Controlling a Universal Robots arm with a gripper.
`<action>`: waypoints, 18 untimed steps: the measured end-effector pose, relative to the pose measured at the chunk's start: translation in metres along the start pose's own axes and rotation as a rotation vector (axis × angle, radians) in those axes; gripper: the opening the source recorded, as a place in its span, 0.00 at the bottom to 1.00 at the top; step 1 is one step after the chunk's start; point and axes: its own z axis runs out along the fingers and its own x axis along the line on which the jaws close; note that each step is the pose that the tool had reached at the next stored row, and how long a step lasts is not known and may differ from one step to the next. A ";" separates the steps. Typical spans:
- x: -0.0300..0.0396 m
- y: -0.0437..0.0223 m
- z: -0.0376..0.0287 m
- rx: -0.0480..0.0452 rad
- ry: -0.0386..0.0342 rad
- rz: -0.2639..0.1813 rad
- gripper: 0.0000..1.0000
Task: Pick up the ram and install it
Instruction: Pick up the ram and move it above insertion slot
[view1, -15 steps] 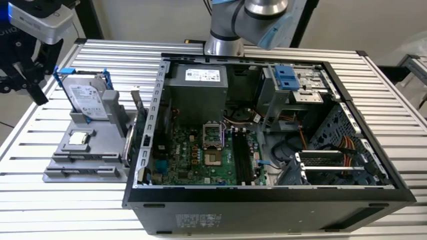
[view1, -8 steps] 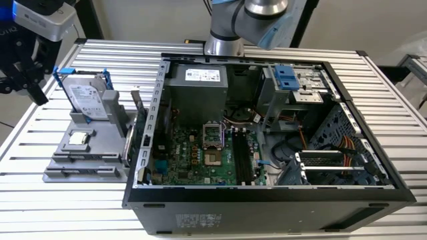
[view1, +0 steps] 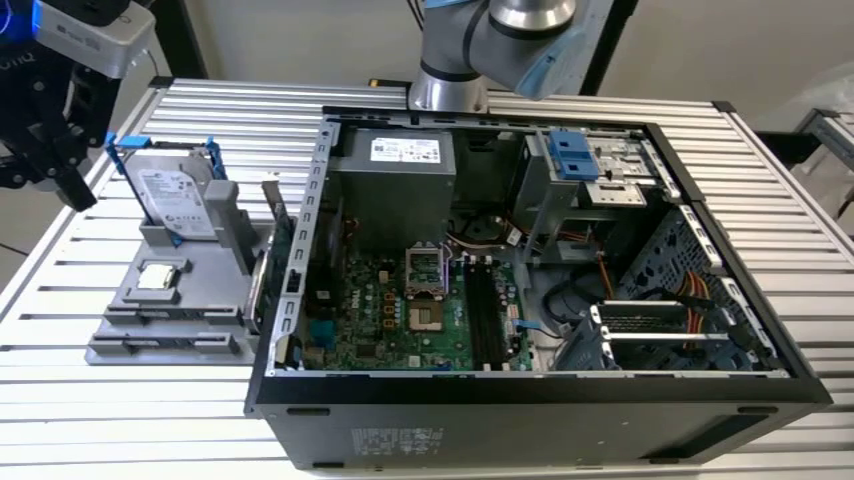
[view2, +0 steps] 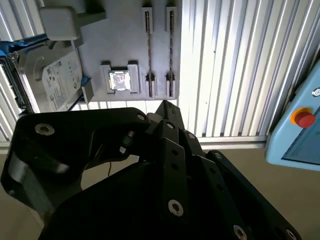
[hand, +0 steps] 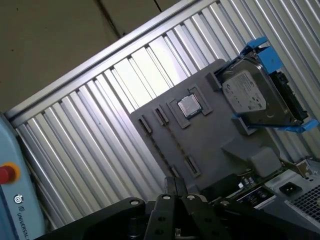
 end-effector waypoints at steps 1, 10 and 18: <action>0.0000 0.0000 0.0000 0.0001 0.0004 -0.009 0.00; 0.0000 0.0000 0.0000 0.0011 0.0035 -0.088 0.00; 0.0000 0.0000 0.0000 0.0023 0.0066 -0.161 0.00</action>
